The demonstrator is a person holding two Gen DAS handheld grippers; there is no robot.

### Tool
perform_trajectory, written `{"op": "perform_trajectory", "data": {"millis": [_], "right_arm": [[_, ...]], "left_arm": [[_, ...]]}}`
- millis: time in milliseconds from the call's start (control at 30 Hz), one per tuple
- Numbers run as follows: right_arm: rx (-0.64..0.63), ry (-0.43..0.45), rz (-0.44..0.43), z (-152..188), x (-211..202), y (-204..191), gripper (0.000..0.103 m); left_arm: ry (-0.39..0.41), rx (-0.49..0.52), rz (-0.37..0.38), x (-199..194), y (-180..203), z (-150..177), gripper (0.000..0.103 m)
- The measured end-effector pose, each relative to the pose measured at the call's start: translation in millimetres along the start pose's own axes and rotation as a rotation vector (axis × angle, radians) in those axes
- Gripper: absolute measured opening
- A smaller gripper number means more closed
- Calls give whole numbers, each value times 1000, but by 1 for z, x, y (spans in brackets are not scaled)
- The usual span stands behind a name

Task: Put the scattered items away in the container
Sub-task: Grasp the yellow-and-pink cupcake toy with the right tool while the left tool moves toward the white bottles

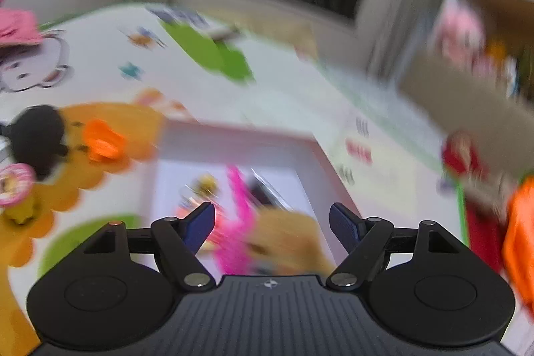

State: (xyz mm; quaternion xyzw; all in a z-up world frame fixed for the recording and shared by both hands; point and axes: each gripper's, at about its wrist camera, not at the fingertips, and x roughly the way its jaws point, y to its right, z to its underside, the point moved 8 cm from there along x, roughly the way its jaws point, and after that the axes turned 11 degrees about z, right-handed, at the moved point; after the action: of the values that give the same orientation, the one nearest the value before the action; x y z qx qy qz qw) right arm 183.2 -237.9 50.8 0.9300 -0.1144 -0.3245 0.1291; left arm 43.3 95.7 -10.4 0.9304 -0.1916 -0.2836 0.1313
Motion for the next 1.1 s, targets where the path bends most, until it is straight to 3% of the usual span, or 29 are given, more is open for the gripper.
{"op": "perform_trajectory", "data": {"millis": [67, 100, 133, 167, 233, 267, 400, 467, 500, 533, 633, 767, 833, 1000, 1100], "right_arm": [[37, -59, -26, 4, 13, 14, 70], [26, -74, -29, 7, 17, 15, 45], [5, -86, -26, 9, 20, 13, 29], [-12, -92, -21, 10, 21, 9, 26], [-29, -85, -31, 6, 24, 0, 10], [-30, -74, -29, 0, 24, -4, 8], [59, -6, -71, -44, 23, -9, 9], [102, 13, -84, -67, 26, -9, 23], [117, 25, -82, -75, 26, -9, 37], [128, 45, -77, -82, 23, -8, 45], [154, 86, -91, -91, 7, -7, 47], [124, 94, -182, -67, -23, -37, 56], [63, 107, -252, -47, -39, -70, 61], [-104, 107, -430, 1, -62, -168, 61], [-146, 135, -451, 10, -66, -211, 66]], "left_arm": [[-12, 8, 15, 5, 7, 2, 102], [-19, 10, 19, 7, 10, 4, 102], [-26, 12, 20, 8, 12, 5, 102], [-32, 13, 19, 10, 12, 7, 102], [-40, 13, 13, 11, 12, 9, 102], [-43, 13, 9, 11, 12, 10, 102], [-44, 10, -8, 8, 8, 10, 102], [-44, 5, -19, 6, 5, 10, 102], [-43, 2, -24, 4, 3, 10, 102], [-42, -1, -27, 3, 2, 11, 102], [-42, -11, -32, 1, -3, 12, 103], [-39, -23, -32, 3, -5, 14, 103], [-40, -25, -37, 4, -5, 13, 103], [-39, -12, -67, -4, -9, 14, 103], [-35, -16, -90, -11, -15, 13, 103]]}}
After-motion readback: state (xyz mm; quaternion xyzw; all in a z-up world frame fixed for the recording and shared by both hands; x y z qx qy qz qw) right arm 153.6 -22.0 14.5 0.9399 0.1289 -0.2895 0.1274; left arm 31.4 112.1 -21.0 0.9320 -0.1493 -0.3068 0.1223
